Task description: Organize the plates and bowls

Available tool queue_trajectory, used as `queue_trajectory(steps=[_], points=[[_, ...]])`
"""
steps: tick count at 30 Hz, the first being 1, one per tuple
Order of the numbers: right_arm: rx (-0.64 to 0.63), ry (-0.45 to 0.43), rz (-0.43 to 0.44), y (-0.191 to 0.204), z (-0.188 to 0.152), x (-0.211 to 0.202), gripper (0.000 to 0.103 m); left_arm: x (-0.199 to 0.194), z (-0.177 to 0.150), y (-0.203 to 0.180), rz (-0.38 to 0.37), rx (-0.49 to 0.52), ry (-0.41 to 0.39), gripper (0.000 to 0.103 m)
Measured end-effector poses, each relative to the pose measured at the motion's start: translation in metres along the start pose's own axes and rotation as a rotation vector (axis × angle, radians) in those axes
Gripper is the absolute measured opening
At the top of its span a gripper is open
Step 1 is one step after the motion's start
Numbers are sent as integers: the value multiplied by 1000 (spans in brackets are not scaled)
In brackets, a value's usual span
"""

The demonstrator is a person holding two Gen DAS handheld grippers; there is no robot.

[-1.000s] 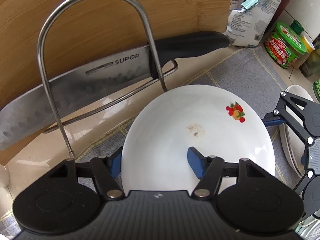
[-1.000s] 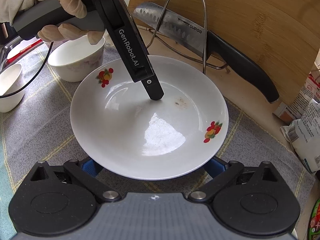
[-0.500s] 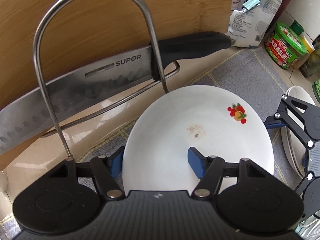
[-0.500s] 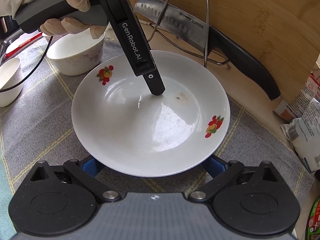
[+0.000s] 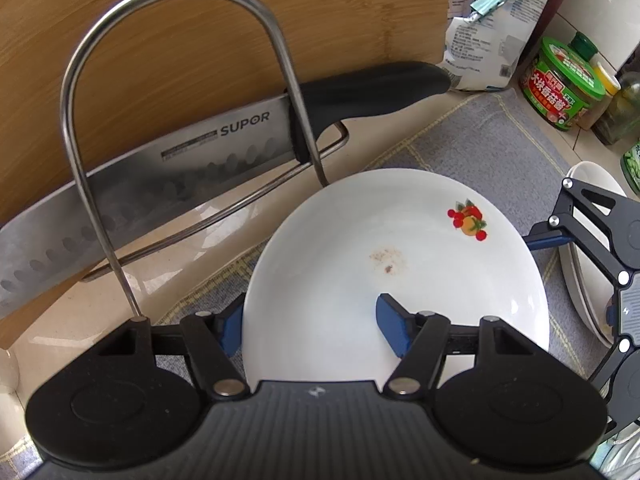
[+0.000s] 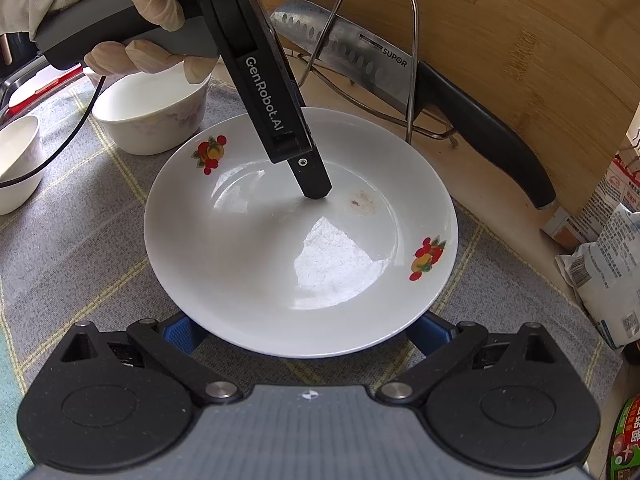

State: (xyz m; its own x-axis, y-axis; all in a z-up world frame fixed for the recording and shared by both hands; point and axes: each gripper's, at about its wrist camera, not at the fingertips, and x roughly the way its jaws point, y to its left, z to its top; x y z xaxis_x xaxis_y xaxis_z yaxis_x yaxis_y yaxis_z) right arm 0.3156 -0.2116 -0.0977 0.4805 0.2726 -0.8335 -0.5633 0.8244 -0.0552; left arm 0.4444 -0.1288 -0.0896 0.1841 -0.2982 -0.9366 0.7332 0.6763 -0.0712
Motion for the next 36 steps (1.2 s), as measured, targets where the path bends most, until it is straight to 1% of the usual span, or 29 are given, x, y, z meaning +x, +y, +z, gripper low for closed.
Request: queue_trajectory(steps=[14,36], points=[[3,-13,6,1,0,-7,103,-6,-3,-1,-1,-11,-6,67],[-22,-44,-39,16,-2,-33,103,-33,-11,-7,-8,-18,-50,64]])
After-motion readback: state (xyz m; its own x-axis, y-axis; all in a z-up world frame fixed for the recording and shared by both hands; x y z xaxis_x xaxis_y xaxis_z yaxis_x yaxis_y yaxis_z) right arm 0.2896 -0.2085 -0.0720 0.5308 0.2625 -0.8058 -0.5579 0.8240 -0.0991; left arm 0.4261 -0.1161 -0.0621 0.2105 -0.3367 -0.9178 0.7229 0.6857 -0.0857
